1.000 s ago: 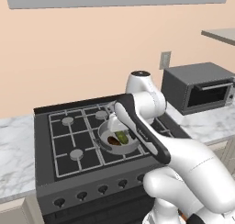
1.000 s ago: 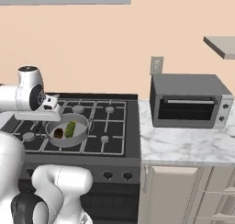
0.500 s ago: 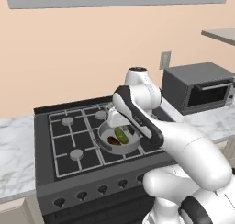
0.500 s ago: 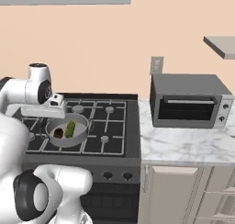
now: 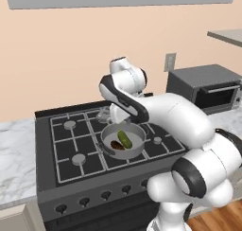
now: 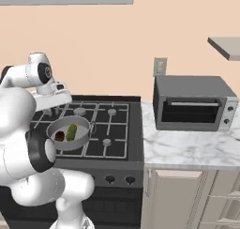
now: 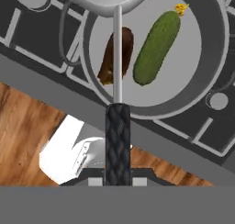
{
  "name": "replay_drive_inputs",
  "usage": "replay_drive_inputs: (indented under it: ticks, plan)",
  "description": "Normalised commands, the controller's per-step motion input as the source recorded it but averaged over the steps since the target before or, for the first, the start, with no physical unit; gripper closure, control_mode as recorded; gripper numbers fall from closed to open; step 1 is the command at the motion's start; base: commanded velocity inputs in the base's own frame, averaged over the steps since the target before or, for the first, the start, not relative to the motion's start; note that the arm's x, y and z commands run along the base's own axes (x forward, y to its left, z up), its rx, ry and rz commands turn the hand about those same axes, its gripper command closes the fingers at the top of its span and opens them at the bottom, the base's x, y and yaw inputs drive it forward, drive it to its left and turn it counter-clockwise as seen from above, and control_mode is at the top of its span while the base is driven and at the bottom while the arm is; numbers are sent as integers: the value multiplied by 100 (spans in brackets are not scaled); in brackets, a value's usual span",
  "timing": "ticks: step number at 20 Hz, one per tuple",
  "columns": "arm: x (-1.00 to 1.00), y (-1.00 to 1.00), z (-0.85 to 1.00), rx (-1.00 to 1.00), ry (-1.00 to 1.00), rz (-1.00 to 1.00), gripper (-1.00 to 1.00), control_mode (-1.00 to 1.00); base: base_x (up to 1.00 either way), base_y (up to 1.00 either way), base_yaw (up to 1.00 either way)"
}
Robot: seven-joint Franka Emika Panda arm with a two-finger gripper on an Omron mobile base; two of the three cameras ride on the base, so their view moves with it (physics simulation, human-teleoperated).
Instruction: Put the sweet potato and cucumber in the pot. Retrieve the spatula and lightly stir the vegetables in the pot.
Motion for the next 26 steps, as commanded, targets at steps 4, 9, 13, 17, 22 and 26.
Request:
replay_drive_inputs:
  ticks: [4,9,13,17,22,26]
  plan:
    - [-56,-33,5,-1,4,37,100,-100,0,0,0]
    - [-17,-40,6,-4,20,19,100,-100,0,0,0]
    - [22,-60,3,-10,22,0,100,-100,0,0,0]
    - [75,-15,2,-24,44,0,100,-100,0,0,0]
    - [38,-56,-13,-4,11,0,100,-100,0,0,0]
    - [4,-16,-13,-7,13,1,100,-100,0,0,0]
